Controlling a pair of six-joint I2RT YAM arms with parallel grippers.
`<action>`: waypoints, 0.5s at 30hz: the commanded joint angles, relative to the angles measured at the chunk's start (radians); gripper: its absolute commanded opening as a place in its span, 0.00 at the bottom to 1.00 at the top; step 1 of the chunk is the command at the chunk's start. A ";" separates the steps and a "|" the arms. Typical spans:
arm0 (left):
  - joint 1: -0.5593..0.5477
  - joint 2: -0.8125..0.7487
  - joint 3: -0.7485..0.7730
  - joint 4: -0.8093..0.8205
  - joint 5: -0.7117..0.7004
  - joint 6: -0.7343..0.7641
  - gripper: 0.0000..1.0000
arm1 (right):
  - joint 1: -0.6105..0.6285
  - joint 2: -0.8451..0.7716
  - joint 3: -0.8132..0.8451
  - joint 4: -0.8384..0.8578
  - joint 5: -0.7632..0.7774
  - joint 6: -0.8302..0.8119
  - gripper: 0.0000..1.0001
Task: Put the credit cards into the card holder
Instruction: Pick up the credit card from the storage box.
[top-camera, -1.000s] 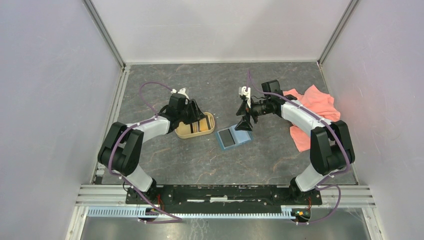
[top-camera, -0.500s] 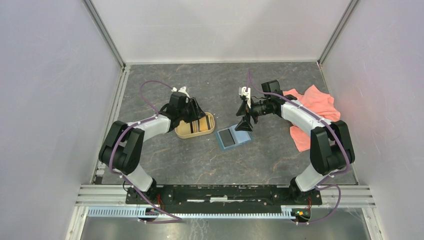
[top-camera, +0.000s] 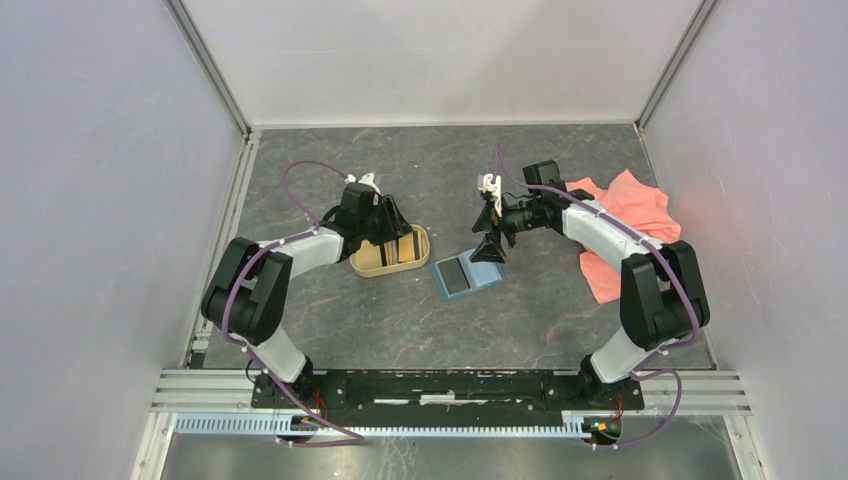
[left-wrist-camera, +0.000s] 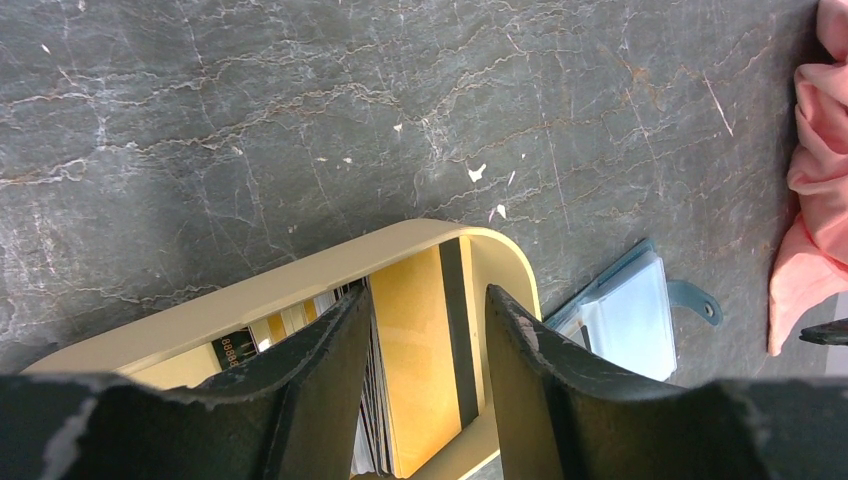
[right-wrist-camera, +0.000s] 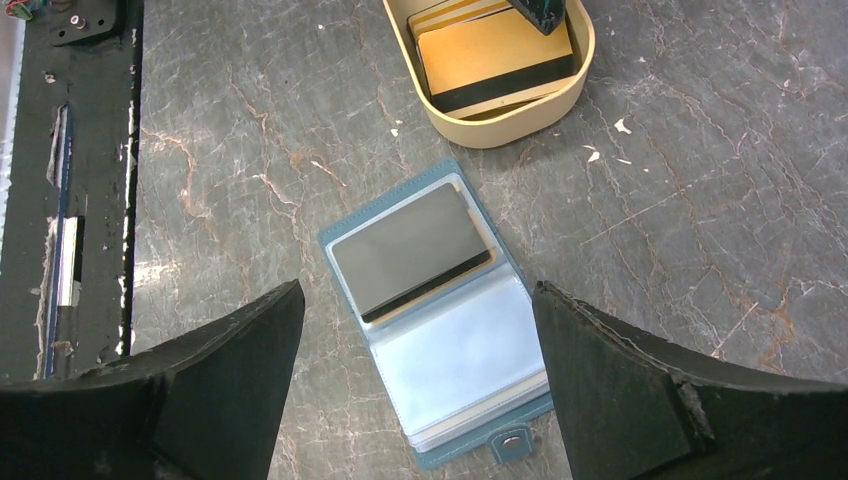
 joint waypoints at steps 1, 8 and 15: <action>-0.009 0.011 0.033 0.022 0.019 -0.015 0.54 | -0.006 0.007 0.011 -0.001 -0.033 -0.016 0.91; -0.019 -0.002 0.031 0.025 0.033 -0.014 0.54 | -0.006 0.006 0.011 -0.004 -0.033 -0.020 0.91; -0.028 -0.028 0.030 0.031 0.032 -0.015 0.52 | -0.006 0.006 0.012 -0.004 -0.034 -0.021 0.91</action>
